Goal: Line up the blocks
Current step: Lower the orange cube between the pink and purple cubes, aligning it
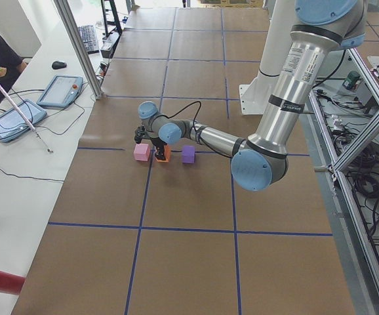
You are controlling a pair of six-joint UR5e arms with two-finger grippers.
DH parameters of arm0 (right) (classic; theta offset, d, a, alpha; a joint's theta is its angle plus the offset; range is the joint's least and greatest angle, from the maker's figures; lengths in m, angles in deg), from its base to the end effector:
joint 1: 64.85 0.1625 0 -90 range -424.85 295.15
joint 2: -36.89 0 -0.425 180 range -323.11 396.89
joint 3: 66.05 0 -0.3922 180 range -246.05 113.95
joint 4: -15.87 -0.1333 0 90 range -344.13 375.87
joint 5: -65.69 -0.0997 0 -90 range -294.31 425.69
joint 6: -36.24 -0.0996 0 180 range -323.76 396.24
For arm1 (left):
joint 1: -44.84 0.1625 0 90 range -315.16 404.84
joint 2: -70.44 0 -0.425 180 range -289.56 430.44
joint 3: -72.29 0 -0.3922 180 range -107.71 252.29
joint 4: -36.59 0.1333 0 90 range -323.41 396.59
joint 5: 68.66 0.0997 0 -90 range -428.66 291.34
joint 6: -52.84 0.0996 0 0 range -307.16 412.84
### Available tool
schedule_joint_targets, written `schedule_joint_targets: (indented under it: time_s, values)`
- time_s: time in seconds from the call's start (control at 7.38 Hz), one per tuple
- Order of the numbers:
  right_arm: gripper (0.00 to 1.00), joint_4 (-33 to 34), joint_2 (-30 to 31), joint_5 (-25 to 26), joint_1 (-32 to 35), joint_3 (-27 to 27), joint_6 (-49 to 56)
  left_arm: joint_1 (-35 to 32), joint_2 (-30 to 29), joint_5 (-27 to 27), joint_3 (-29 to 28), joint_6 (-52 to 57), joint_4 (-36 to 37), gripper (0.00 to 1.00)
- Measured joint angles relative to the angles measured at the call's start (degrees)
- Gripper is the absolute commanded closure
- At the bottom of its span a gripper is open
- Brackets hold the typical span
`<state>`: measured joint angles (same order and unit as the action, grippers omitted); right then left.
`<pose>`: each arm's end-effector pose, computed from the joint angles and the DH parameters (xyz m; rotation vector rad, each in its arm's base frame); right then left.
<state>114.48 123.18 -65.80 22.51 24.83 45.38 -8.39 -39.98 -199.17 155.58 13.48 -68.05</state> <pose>0.0436 -0.5152 0.6366 -0.0260 -0.7274 -0.1711 0.3359 -0.5642 0.4871 -0.0537 0.8367 0.1323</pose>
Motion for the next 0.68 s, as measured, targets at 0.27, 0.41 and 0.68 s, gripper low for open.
schedule_joint_targets:
  time_s: [0.27,0.41,0.68]
  values:
    - [0.00,0.0,0.0,0.0,0.0,0.0,0.0,0.3,-0.1,0.0,-0.2,-0.2,-0.3,0.38]
    - [0.00,0.0,0.0,0.0,0.0,0.0,0.0,0.4,-0.1,0.0,-0.4,-0.2,-0.5,0.28]
    - [0.00,0.0,0.0,0.0,0.0,0.0,0.0,0.6,-0.2,0.0,-0.7,-0.2,-1.0,0.01]
